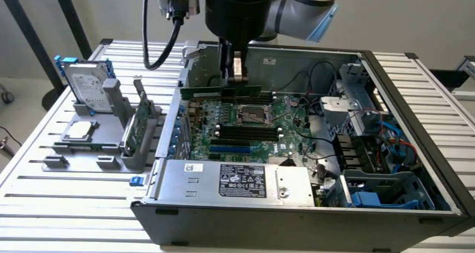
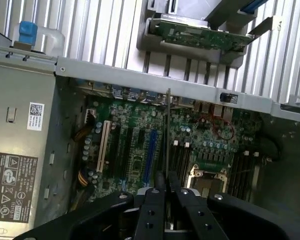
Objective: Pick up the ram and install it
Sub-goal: 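Pick up the ram and move it above insertion slot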
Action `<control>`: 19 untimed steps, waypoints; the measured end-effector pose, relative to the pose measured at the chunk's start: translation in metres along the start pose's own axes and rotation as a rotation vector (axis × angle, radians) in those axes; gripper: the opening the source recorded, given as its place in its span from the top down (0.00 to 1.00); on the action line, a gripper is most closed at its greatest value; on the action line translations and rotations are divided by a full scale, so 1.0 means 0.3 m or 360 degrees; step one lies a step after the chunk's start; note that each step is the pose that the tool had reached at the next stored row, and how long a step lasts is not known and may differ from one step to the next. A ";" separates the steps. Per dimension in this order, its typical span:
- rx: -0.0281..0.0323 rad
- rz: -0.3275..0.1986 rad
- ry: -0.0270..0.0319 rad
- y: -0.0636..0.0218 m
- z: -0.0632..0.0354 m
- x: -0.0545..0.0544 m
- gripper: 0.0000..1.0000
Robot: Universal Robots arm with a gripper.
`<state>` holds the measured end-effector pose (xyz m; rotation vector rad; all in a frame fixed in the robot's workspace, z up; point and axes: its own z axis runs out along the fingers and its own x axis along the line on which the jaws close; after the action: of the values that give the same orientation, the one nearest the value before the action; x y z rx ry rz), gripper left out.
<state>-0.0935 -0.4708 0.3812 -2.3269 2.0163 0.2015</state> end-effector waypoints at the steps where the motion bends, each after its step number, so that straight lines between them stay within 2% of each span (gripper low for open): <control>1: -0.00002 0.0000 0.00010 -0.013 0.002 -0.001 0.86; 2: -0.00012 0.0000 0.00054 -0.022 0.005 -0.008 0.86; 4: -0.00035 0.0002 0.00219 -0.032 0.012 -0.028 0.86; 10: -0.00118 0.0005 0.00819 -0.056 0.034 -0.104 0.86; 15: -0.00194 0.0009 0.01363 -0.076 0.053 -0.167 0.86; 19: -0.00266 0.0012 0.01879 -0.093 0.063 -0.195 0.86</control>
<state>-0.0753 -0.4070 0.3693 -2.3951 2.0838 0.0834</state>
